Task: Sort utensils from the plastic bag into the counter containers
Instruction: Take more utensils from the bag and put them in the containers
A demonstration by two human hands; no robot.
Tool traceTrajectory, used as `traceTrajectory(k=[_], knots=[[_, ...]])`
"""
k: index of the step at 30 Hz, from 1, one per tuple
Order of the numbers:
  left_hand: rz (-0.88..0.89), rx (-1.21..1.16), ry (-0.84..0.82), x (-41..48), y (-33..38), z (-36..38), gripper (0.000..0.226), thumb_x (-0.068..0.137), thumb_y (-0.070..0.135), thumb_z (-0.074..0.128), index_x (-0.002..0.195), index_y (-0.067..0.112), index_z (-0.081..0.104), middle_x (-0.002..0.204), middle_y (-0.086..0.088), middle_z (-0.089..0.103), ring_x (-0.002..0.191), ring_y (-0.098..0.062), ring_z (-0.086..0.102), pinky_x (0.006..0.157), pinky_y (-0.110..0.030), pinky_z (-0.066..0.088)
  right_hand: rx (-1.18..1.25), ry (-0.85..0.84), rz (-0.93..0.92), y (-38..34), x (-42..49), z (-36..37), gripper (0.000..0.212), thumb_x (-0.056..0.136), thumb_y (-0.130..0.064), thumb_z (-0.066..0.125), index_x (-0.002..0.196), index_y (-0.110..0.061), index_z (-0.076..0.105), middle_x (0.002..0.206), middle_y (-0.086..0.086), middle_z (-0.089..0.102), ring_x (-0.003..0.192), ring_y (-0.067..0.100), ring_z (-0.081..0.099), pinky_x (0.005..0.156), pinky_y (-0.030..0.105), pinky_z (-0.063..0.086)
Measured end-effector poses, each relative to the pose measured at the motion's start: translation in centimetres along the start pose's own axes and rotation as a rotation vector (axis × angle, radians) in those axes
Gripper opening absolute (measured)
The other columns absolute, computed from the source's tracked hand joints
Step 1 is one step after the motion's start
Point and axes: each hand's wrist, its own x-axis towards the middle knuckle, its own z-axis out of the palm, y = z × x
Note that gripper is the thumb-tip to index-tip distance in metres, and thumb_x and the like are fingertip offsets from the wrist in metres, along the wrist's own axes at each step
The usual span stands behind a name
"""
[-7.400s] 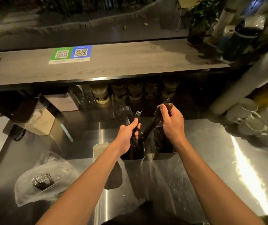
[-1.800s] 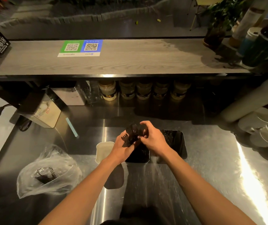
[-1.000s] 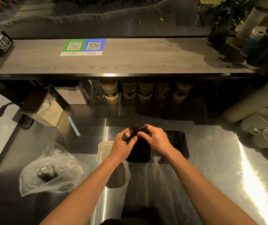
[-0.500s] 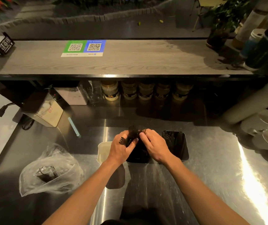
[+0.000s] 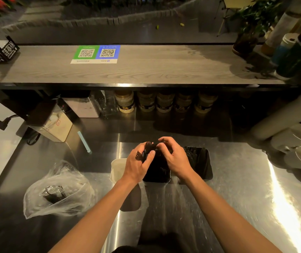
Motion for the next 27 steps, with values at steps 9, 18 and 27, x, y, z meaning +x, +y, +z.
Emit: traceTrajectory(k=[9,18,27], knots=[[-0.068,0.055,-0.033,0.4,-2.1,1.2,0.044,0.098,0.058,0.049,0.128,0.028,0.058,0.122,0.007,0.064,0.116,-0.016,0.058,0.101,-0.045,0.05,-0.396,-0.209,-0.083,1.2,-0.6,-0.1,0.02,0.091,-0.032,0.065,0.108,-0.025,0.06,0.117,-0.011,0.058,0.109,0.007,0.051,0.094,0.04,0.051],[-0.076,0.045,-0.084,1.1,-2.2,1.7,0.054,0.092,0.063,0.051,0.131,0.027,0.054,0.128,0.005,0.06,0.121,-0.02,0.056,0.104,-0.05,0.048,-0.308,0.012,-0.063,-0.8,0.0,0.9,0.051,0.1,-0.057,0.04,0.145,-0.038,0.028,0.111,-0.011,0.055,0.1,0.009,0.058,0.084,0.03,0.048],[-0.035,-0.081,-0.155,0.3,-1.6,0.8,0.071,0.082,0.051,0.07,0.14,0.037,0.034,0.127,0.006,0.059,0.119,-0.018,0.059,0.1,-0.046,0.052,-0.383,-0.005,-0.113,-0.4,0.2,1.9,0.03,0.098,-0.048,0.051,0.118,-0.026,0.06,0.116,-0.01,0.054,0.106,0.009,0.054,0.083,0.029,0.048]])
